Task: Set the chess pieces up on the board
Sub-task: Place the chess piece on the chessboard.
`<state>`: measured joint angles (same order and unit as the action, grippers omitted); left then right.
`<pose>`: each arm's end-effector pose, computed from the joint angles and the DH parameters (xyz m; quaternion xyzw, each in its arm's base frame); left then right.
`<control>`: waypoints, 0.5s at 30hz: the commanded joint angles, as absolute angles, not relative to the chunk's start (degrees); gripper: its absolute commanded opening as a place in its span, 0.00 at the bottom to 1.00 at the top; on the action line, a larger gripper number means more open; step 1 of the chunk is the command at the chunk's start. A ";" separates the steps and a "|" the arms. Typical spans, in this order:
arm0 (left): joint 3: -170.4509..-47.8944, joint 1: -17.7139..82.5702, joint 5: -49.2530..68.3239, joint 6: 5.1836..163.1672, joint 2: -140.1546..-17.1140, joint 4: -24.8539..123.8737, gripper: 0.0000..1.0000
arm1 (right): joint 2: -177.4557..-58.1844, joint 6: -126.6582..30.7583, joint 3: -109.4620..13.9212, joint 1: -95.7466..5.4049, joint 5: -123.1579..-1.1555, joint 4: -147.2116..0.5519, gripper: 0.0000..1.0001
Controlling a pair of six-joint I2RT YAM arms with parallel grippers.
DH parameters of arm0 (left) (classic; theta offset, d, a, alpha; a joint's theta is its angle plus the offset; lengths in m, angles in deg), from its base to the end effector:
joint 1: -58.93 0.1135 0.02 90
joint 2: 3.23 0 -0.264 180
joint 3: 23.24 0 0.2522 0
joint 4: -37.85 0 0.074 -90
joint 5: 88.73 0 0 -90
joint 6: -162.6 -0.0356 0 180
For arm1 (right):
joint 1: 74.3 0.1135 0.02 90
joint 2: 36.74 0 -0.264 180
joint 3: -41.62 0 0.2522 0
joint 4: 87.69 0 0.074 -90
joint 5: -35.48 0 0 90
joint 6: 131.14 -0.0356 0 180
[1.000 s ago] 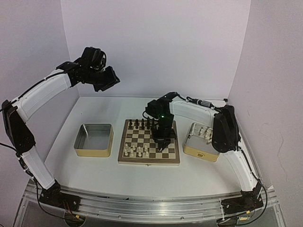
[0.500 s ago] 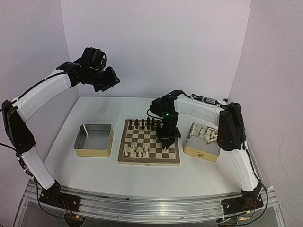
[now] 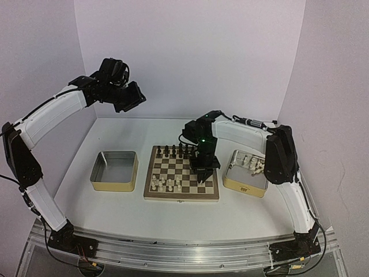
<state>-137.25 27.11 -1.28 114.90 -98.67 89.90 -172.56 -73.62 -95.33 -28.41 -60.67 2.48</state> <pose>0.3199 -0.1966 0.3962 -0.0909 0.8759 -0.2696 0.3896 0.3197 0.3353 0.1931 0.1170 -0.9916 -0.0469 0.0274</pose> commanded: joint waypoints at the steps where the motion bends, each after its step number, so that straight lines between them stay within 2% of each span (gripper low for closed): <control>1: -137.76 27.29 -1.03 115.08 -97.29 87.82 0.33 | -174.19 -72.53 -95.35 -28.81 -60.52 23.98 0.05; 9: -138.97 27.29 -1.36 114.57 -98.18 88.22 0.33 | -175.23 -72.16 -96.39 -29.54 -60.56 23.98 0.07; 15: -140.06 27.29 -1.31 114.20 -99.20 88.26 0.33 | -175.79 -71.98 -97.45 -30.06 -61.01 23.98 0.16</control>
